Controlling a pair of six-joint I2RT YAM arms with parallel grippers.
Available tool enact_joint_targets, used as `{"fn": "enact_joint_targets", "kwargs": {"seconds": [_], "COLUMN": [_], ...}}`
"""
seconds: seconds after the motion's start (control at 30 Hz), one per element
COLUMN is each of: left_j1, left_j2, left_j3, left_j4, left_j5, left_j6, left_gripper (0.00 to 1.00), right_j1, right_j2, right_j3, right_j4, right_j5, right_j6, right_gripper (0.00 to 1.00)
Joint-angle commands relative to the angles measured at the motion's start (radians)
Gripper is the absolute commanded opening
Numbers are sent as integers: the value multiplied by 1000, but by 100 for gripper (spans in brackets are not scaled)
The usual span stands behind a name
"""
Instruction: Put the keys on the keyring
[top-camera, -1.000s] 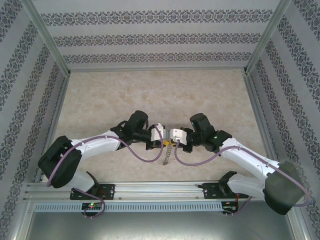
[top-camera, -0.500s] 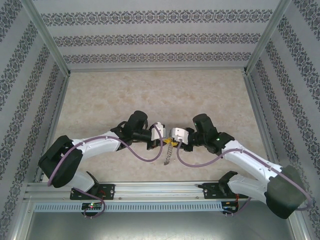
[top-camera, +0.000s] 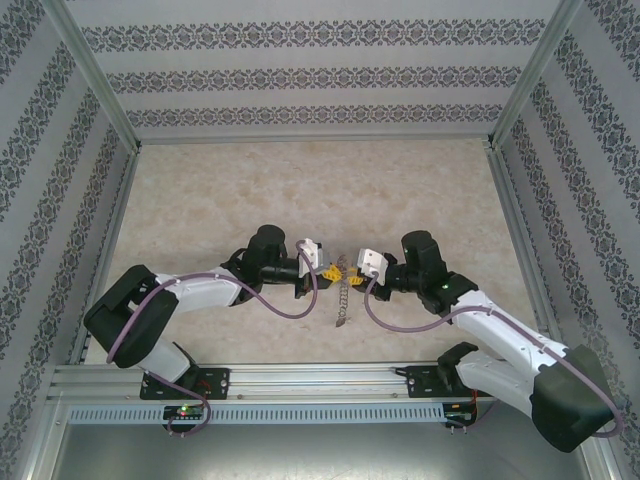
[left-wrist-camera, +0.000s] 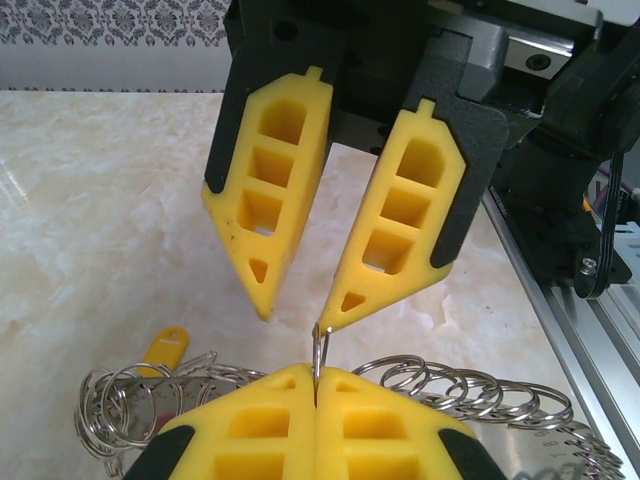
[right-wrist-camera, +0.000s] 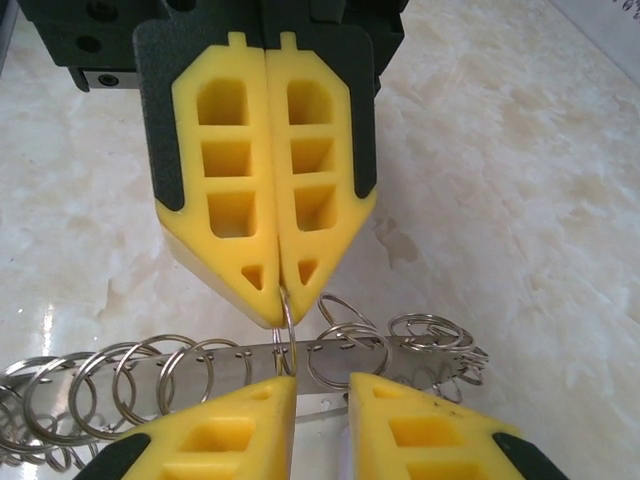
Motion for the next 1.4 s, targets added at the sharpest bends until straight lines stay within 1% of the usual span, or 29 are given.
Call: {"fn": "enact_joint_targets", "kwargs": {"seconds": [0.0,0.13,0.27,0.47,0.87,1.07,1.27,1.37], "left_j1": [-4,-4,-4,-5,-5,-4,-3,-3], "left_j2": [8,14,11,10,11,12,28,45], "left_j3": [-4,-4,3,9,13,13,5,5], "left_j4": [141,142,115,98,85,116,175,208], "left_j5": [53,48,34,40,57,63,61,66], "left_j6": [-30,-25,-4,4,6,-20,-58,-77], "left_gripper": [0,0,0,0,0,0,0,0], "right_j1": [0,0,0,1,1,5,9,13], "right_j2": [7,12,26,57,29,48,56,61], "right_j3": [-2,3,12,24,12,17,19,19], "right_j4": [62,43,9,7,2,7,9,21], "right_j5": [-86,-125,-158,-183,-104,-73,-52,-35], "right_j6": [32,31,11,8,-9,-4,0,8], "right_gripper": [22,25,25,25,24,19,18,8]}}
